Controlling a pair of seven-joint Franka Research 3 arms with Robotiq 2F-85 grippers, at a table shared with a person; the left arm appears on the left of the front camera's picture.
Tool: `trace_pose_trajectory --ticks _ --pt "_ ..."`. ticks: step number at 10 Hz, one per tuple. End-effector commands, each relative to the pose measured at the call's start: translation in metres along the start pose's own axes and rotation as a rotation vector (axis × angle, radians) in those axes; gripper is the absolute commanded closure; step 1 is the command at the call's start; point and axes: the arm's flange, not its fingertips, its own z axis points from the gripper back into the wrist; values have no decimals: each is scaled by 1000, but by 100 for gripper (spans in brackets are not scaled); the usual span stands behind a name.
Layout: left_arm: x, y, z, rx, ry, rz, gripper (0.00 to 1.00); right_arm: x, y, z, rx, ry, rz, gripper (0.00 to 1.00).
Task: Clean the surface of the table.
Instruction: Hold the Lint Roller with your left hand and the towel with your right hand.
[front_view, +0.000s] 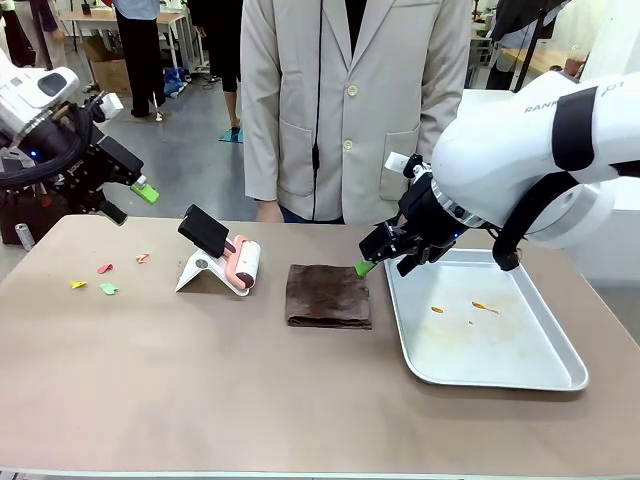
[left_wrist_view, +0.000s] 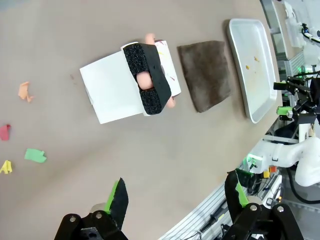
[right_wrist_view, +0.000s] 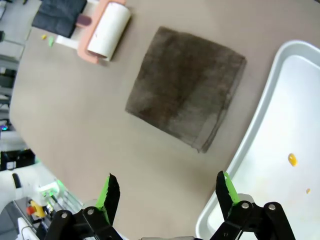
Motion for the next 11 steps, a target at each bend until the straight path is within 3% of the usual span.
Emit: trace_pose_trajectory --ticks 1,5,11 --pt "0 -2 3 4 -5 -9 0 -1 -1 1 -11 1 8 0" --pt "0 0 0 0 0 -1 0 0 0 0 0 0 -1 0" --pt "36 -7 -49 15 -38 82 0 65 9 -54 -51 16 -33 0"
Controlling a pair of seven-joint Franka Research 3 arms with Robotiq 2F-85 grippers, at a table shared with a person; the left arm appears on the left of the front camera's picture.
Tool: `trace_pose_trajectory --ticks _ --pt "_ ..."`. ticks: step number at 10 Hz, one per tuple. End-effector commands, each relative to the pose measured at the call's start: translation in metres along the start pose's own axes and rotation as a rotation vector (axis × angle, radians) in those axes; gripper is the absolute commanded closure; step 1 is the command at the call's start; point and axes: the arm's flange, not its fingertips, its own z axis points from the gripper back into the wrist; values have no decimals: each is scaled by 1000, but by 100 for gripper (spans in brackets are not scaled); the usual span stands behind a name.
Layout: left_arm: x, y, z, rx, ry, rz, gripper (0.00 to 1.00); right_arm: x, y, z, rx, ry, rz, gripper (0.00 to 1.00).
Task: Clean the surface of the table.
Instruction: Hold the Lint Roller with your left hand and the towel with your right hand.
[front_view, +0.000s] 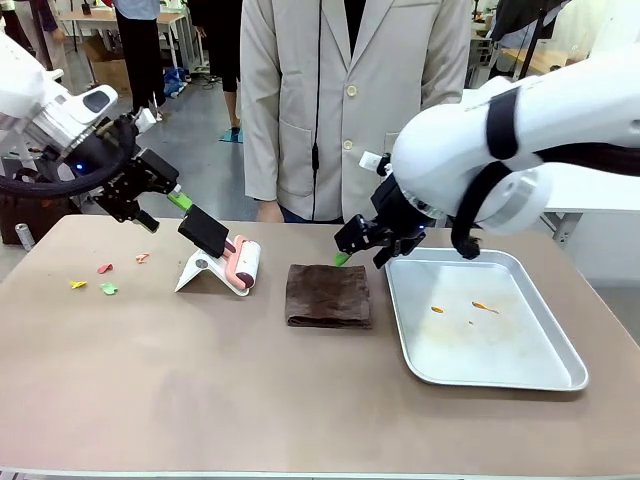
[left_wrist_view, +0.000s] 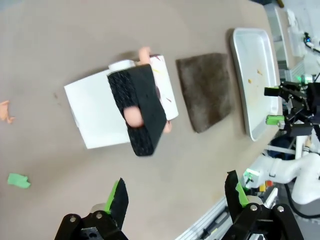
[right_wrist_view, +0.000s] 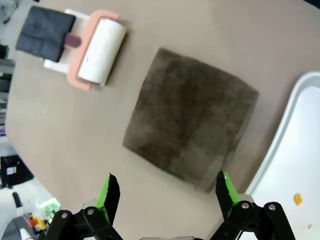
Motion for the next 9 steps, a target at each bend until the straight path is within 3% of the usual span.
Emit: trace_pose_trajectory --ticks 1,4,9 --pt "12 2 -5 51 -28 60 0 20 5 -19 -24 -10 -1 0" --pt "19 16 -28 -17 -27 77 0 32 6 -51 -123 22 -62 0" --pt "31 35 -42 -63 -32 97 0 37 22 -70 -306 103 -141 0"
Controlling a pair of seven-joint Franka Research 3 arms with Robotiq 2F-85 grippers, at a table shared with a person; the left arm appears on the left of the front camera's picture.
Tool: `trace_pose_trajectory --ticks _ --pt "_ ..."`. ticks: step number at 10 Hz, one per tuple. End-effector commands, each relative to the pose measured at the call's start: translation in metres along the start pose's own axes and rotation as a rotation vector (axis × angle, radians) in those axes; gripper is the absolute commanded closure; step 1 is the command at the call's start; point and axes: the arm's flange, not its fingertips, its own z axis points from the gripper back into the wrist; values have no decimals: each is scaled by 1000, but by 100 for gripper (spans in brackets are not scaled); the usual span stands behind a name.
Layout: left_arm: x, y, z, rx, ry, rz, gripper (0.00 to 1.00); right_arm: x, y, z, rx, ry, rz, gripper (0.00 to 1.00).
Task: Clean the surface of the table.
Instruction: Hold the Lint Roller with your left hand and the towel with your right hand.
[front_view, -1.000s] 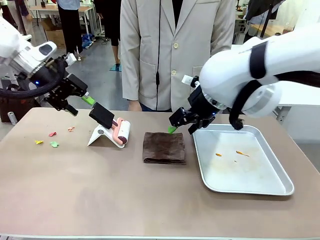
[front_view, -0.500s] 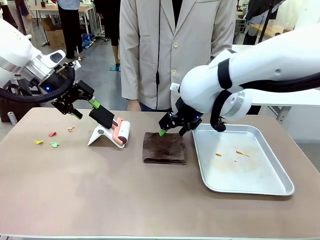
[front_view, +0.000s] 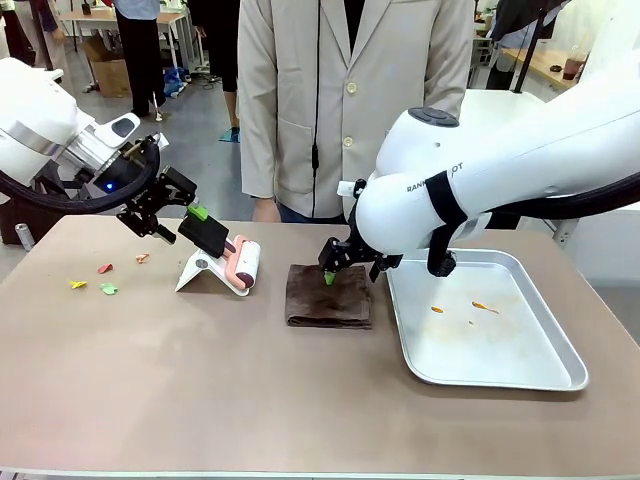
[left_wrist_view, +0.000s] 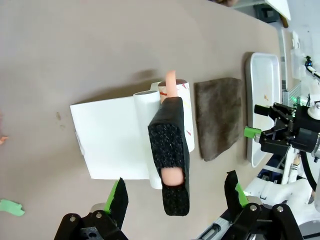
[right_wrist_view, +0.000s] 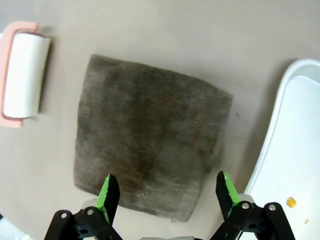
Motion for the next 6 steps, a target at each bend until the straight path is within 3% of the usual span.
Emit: trace_pose_trajectory --ticks 1,4,6 --pt "7 5 -2 -52 -15 -10 0 15 25 -2 -58 34 -11 0" --pt "9 14 -3 -134 -7 2 0 21 27 -10 -161 74 -11 0" --pt "10 18 -3 -174 20 -8 0 27 24 -21 -160 119 -22 0"
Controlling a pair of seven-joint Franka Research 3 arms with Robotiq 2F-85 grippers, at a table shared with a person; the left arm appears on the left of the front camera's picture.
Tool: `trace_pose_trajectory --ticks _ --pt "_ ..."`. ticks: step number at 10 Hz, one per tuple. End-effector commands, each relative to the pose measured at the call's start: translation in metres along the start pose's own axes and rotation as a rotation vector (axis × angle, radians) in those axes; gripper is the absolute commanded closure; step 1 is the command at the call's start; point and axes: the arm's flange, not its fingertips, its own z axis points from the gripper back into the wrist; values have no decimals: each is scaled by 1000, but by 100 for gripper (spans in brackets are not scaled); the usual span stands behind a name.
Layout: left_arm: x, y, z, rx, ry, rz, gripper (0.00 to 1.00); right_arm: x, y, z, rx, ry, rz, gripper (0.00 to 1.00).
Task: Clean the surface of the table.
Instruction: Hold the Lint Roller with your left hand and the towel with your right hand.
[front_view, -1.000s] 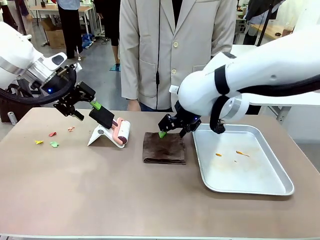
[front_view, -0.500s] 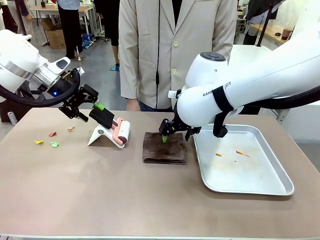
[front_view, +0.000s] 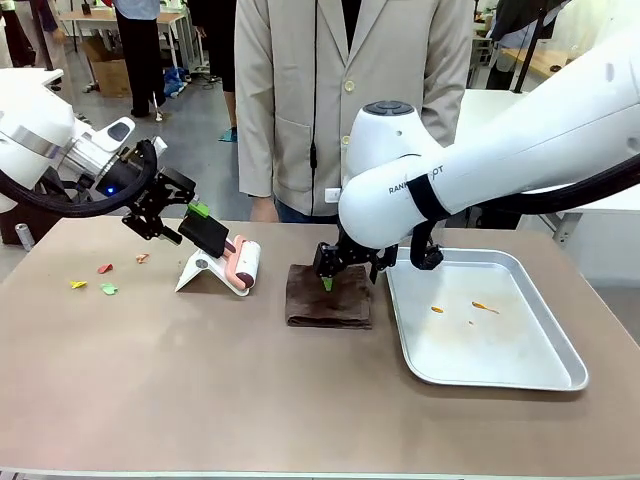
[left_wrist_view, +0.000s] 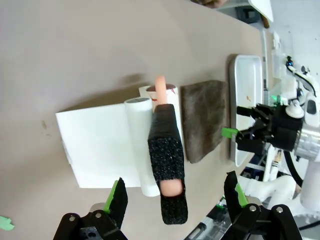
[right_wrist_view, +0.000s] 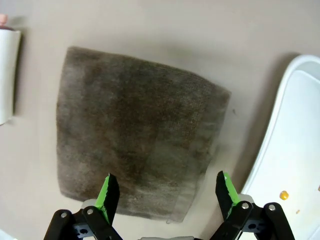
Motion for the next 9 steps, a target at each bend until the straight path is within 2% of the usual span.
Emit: trace_pose_trajectory --ticks 1,4,9 --pt "3 2 3 -50 13 -28 0 14 5 -7 -47 21 -70 0" --pt "1 2 3 -46 43 -48 0 16 -6 -18 -89 29 -197 0" --pt "1 2 2 -29 60 -54 0 16 -10 -24 -49 74 -266 0"
